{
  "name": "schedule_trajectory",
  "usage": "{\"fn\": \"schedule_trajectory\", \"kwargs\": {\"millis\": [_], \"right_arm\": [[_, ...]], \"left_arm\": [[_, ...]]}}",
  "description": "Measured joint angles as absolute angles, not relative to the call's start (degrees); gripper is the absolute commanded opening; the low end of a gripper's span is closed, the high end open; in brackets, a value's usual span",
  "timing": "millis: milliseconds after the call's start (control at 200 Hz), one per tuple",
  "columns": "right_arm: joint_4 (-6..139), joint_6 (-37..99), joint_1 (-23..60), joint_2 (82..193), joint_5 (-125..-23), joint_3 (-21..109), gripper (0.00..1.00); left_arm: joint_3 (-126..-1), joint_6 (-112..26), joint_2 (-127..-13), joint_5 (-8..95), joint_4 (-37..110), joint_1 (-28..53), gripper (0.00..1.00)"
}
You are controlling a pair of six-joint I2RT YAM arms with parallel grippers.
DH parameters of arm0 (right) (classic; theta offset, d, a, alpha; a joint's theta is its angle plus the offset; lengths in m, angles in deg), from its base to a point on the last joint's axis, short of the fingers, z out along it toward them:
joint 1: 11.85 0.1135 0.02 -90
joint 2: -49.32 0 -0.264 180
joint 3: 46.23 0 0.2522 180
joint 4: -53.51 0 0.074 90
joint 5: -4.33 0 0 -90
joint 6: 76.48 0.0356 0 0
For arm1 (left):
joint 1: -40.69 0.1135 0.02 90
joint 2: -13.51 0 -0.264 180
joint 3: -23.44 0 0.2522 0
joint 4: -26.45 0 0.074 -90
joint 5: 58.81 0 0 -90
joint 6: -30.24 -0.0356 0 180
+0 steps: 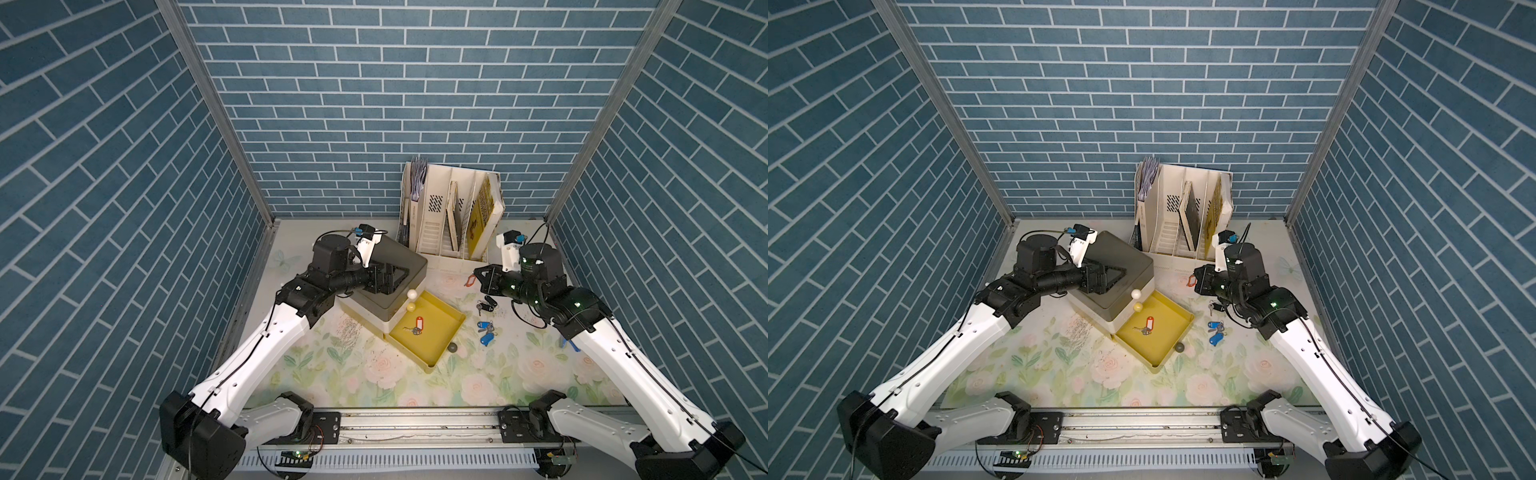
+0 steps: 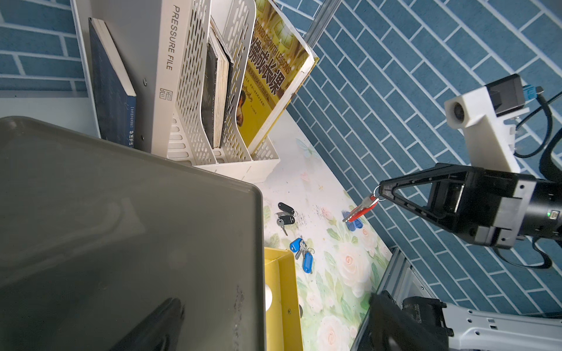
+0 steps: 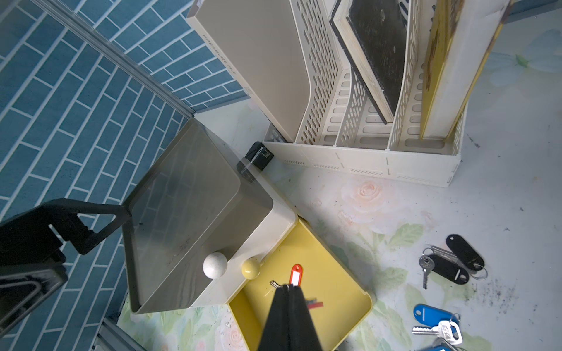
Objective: Take the keys out of the drawer
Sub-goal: Place the key at the center of the board.
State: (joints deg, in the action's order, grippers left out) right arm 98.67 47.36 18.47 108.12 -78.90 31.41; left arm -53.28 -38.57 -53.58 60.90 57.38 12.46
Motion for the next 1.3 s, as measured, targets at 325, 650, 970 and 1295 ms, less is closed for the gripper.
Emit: {"fn": "schedule_trajectory", "kwargs": {"millis": [325, 650, 970, 1295], "right_arm": [[96.4, 49.8, 17.9, 104.5, -82.4, 28.9, 0.00], [96.2, 51.3, 17.6, 103.3, -84.6, 27.3, 0.00], [95.9, 52.3, 17.6, 103.0, -85.3, 26.6, 0.00], [98.7, 52.3, 17.6, 103.0, -86.6, 26.2, 0.00]], "left_arm": [[-53.3, -38.6, -54.7, 60.9, 57.0, 10.2, 1.00], [-53.3, -38.6, -55.7, 60.9, 56.9, 8.4, 1.00], [-53.3, -38.8, -56.9, 60.9, 56.5, 7.2, 1.00], [-53.3, -39.9, -58.8, 60.9, 56.5, 4.6, 1.00]]}}
